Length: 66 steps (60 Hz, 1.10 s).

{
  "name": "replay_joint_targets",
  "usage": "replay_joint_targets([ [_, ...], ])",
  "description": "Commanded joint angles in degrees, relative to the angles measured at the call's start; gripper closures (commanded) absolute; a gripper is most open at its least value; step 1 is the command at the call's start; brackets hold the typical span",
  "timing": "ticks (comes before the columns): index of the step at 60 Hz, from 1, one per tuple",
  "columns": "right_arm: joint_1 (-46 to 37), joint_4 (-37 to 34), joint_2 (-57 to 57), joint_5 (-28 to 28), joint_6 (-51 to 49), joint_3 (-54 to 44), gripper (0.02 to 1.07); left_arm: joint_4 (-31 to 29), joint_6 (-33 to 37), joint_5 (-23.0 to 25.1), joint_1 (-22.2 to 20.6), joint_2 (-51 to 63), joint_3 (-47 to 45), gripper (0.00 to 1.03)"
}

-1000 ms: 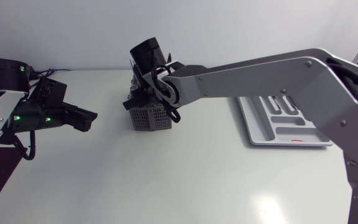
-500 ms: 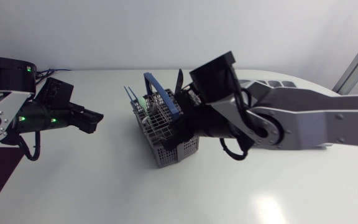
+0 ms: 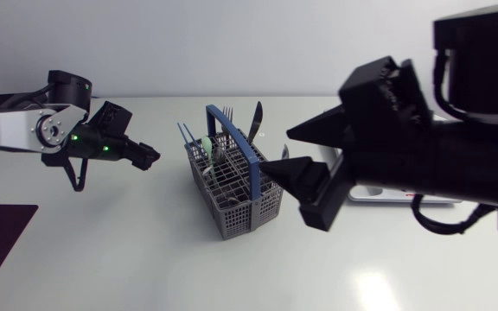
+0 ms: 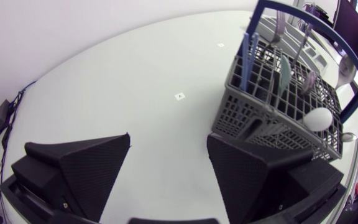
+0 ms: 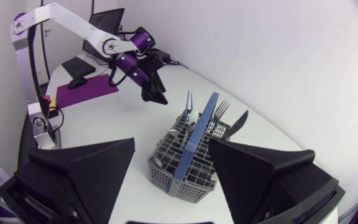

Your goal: Unload the cutlery basket into the drawer organizer.

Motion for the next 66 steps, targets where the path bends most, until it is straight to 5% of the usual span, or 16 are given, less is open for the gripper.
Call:
replay_joint_targets([
  [1,-1.94,-2.63,-2.34,-0.71,-1.78,-4.36,0.37,-0.05,1.42,1.48,0.75,5.14,5.48,0.07],
  [8,-7.3,-3.16,-3.57,-5.37,-3.53,-9.29,0.81,-2.25,0.63,7.36,0.84,13.75,14.53,0.21],
  [13,-9.05,-1.4,-2.78,-8.44,-4.24,-12.36,0.89,-2.25,-0.69,11.23,-0.13,17.62,18.57,0.43],
  [16,-8.97,-0.26,-1.19,-8.71,-4.68,-13.59,0.9,-2.43,-1.92,13.87,-0.66,19.91,21.21,0.57],
  [24,-9.14,4.84,6.45,-10.38,-5.82,-15.09,0.91,-5.33,-2.18,17.65,-0.92,24.83,27.01,0.67],
  [41,-9.32,16.97,24.65,-12.05,-6.17,-12.27,0.91,-14.29,2.39,25.12,-1.36,32.56,35.36,0.67],
  [66,-18.28,25.58,38.09,-9.59,-6.43,-1.73,0.91,-17.81,10.65,27.32,-2.24,24.83,23.14,0.67],
])
